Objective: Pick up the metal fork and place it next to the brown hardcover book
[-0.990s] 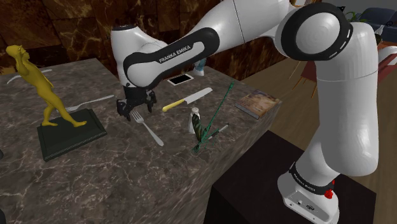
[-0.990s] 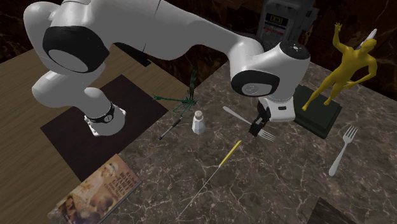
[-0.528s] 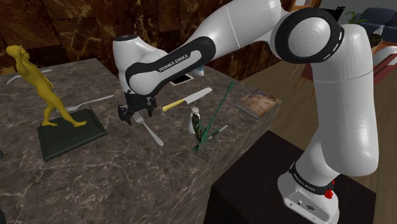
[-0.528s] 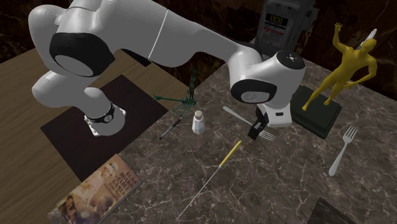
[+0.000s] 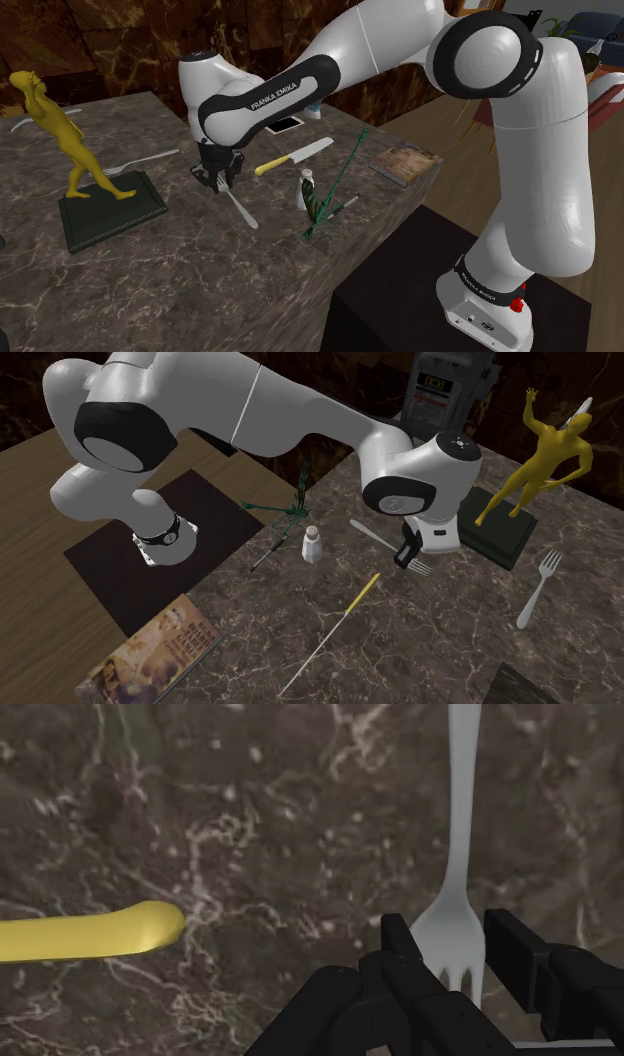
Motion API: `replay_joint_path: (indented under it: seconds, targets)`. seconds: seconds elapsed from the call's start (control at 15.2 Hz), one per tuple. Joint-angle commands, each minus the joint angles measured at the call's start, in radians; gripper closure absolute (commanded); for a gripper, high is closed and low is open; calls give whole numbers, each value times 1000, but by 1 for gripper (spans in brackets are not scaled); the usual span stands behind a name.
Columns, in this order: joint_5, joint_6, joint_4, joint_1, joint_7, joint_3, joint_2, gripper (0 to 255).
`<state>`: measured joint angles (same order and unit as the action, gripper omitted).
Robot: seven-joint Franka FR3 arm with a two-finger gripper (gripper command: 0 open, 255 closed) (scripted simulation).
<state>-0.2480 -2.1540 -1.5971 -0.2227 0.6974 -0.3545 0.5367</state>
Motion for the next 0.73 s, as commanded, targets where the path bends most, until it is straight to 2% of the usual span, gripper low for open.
replay_joint_path:
  seconds: [0.0, 0.4, 0.66]
  targets:
    - [3, -14, -3, -5, 0, -5, 8, 255]
    - [2, -16, -4, -5, 0, -5, 8, 255]
    - [13, 26, 16, -2, -7, -11, -15, 255]
